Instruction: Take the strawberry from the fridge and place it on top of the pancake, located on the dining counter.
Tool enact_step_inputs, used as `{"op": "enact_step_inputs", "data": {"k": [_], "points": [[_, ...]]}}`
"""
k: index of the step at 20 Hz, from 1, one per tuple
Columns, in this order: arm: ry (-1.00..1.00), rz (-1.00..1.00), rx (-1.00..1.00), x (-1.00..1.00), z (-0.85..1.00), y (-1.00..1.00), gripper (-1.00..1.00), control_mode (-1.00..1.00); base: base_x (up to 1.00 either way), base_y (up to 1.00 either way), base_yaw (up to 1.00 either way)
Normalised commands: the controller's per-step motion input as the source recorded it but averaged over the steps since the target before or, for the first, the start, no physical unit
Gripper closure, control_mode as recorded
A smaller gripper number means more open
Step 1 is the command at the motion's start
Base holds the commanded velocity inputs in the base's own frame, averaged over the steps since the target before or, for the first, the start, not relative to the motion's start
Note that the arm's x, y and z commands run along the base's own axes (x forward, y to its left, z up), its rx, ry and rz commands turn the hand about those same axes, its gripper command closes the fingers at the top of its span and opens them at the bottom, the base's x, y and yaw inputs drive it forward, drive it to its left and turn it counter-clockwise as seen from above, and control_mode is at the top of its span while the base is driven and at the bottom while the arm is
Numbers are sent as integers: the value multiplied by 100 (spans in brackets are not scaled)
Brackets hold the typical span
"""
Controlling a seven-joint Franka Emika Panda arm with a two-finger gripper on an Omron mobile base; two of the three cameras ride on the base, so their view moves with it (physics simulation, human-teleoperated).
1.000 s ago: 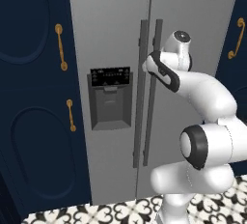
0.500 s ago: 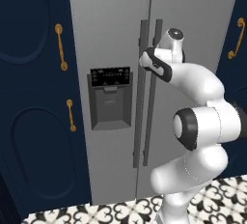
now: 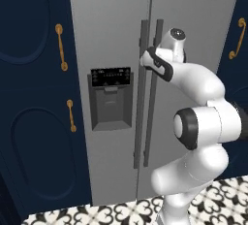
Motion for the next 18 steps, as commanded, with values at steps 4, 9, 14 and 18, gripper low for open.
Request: {"op": "enact_step_inputs", "data": {"k": [4, 9, 14, 18], "points": [[-21, 1, 0, 38, -4, 0, -100, -100, 0, 0, 0], [-32, 0, 0, 26, -17, 0, -100, -100, 0, 0, 0], [-40, 0, 0, -22, 0, 0, -100, -100, 0, 0, 0], [-28, 0, 0, -8, -8, 23, -100, -100, 0, 0, 0]]}}
